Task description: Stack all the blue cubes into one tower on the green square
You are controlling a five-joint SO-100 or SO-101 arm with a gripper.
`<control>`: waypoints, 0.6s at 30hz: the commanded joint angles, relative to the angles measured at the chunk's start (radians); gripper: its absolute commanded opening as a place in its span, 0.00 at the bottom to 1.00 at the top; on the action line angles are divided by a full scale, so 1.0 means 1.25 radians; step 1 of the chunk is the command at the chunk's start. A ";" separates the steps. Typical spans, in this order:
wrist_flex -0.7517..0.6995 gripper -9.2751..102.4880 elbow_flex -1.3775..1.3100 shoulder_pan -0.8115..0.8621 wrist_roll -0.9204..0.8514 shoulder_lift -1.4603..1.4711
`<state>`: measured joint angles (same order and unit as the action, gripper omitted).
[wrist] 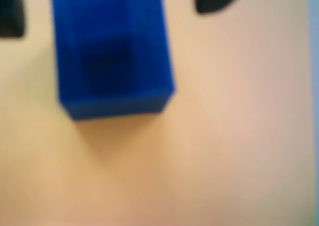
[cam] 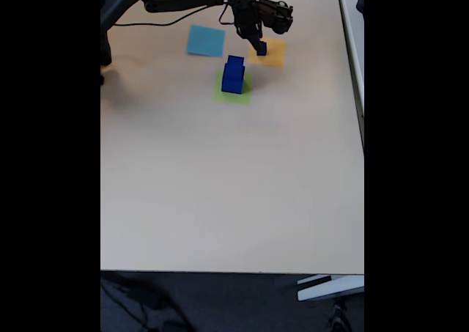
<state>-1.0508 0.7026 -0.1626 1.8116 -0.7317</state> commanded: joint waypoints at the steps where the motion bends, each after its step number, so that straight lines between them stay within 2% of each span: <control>1: 0.013 0.23 0.000 0.009 -0.006 -0.059; 18: 0.021 0.21 0.015 0.015 -0.010 -0.075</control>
<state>-1.0477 0.7286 -0.1549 1.8116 -0.7317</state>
